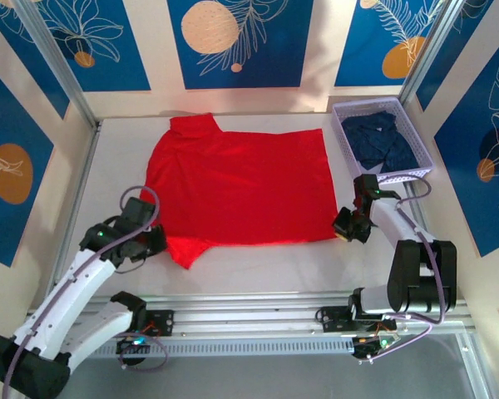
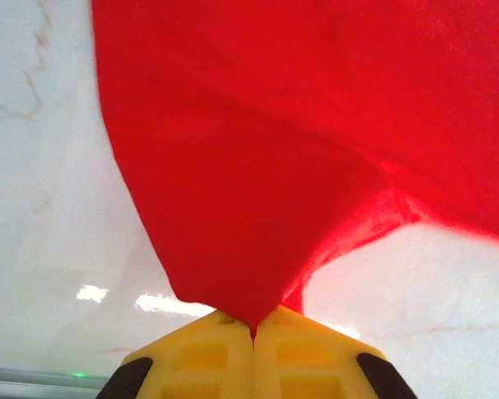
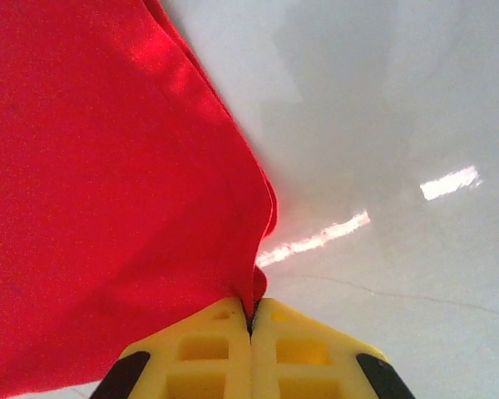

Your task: Fold the inside-out t-shirt

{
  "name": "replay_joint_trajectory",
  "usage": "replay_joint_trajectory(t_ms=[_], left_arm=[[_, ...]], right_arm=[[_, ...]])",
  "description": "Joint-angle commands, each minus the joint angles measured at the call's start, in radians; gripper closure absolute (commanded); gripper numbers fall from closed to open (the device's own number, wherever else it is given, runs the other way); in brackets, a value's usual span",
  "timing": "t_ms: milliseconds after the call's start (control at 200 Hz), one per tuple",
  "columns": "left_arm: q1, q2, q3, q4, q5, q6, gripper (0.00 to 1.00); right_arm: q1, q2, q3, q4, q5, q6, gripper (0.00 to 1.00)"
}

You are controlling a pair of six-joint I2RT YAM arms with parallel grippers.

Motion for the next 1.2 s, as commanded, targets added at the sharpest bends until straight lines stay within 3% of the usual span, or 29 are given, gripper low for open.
replay_joint_trajectory(t_ms=[0, 375, 1195], left_arm=[[0.077, 0.041, 0.068, 0.023, 0.053, 0.120, 1.00], [0.188, 0.222, 0.202, 0.155, 0.158, 0.207, 1.00], [0.339, 0.594, 0.477, 0.278, 0.188, 0.304, 1.00]], right_arm=[[-0.026, 0.020, 0.053, 0.014, -0.063, -0.028, 0.96], [-0.023, 0.172, 0.238, 0.045, -0.135, -0.075, 0.95], [-0.011, 0.411, 0.498, 0.051, -0.091, -0.103, 0.95]])
